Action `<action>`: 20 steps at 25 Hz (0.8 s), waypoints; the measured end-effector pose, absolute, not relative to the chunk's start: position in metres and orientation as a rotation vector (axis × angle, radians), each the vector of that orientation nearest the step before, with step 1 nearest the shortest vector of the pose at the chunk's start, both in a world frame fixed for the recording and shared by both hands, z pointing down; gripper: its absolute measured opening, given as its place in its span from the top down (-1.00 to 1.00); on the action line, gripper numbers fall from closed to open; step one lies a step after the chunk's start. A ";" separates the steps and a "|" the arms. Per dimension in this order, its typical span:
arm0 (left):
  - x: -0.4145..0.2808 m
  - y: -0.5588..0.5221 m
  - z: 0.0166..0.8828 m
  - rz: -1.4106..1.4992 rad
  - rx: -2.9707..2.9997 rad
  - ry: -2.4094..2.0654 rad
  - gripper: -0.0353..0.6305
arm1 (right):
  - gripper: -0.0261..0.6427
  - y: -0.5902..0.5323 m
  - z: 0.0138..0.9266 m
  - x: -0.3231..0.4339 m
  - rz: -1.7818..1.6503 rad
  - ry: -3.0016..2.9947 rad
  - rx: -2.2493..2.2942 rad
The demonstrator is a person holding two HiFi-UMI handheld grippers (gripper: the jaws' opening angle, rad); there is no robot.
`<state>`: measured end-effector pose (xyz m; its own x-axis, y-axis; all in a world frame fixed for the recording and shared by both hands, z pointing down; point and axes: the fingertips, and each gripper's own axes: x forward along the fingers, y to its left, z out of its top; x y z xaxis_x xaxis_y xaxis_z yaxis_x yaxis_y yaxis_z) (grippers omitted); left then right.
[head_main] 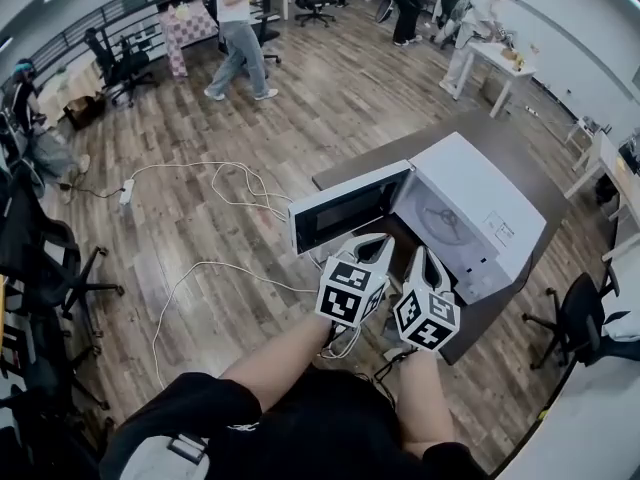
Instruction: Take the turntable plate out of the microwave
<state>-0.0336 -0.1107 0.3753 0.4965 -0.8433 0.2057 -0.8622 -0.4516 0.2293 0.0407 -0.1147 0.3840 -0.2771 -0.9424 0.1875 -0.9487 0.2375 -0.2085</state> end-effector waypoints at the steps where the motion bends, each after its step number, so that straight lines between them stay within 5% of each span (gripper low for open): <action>1: -0.034 -0.117 0.377 0.093 2.449 -1.417 0.87 | 0.89 -0.120 0.387 0.040 0.447 -2.436 1.891; 20: -0.001 -0.183 0.432 0.217 2.526 -1.110 0.87 | 0.89 -0.168 0.444 0.085 0.631 -2.129 2.216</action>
